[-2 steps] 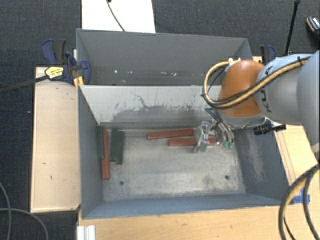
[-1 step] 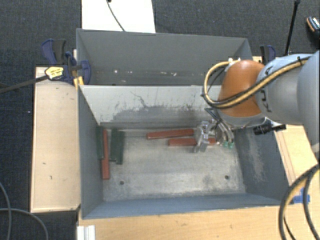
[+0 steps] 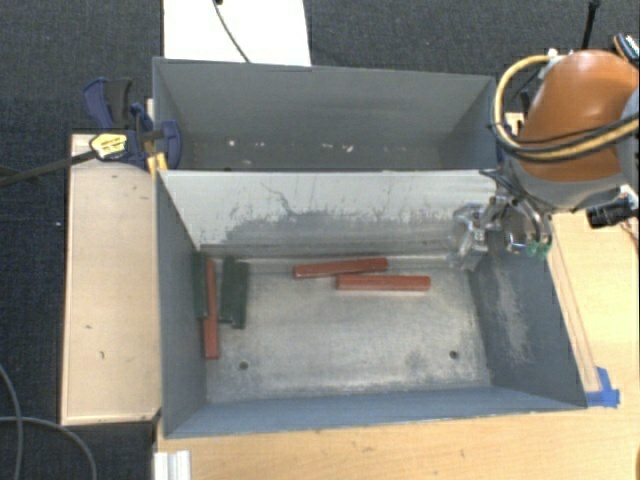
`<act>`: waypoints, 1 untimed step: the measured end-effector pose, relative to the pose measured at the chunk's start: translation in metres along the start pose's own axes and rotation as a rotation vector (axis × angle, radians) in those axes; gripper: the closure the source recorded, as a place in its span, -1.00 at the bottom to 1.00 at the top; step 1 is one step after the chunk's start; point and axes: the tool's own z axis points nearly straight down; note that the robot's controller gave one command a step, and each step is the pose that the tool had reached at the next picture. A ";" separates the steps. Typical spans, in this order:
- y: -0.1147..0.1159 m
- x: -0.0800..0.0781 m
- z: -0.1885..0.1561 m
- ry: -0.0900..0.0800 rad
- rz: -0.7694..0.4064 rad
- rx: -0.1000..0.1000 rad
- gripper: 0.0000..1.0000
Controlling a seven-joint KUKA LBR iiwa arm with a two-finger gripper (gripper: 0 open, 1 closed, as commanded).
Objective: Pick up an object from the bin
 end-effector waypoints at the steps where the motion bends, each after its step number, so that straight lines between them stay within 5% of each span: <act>1: 0.002 0.002 0.005 0.009 -0.002 -0.001 -1.00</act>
Offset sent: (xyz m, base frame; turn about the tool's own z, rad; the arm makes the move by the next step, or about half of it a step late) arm 0.0000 0.0000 0.0000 0.0000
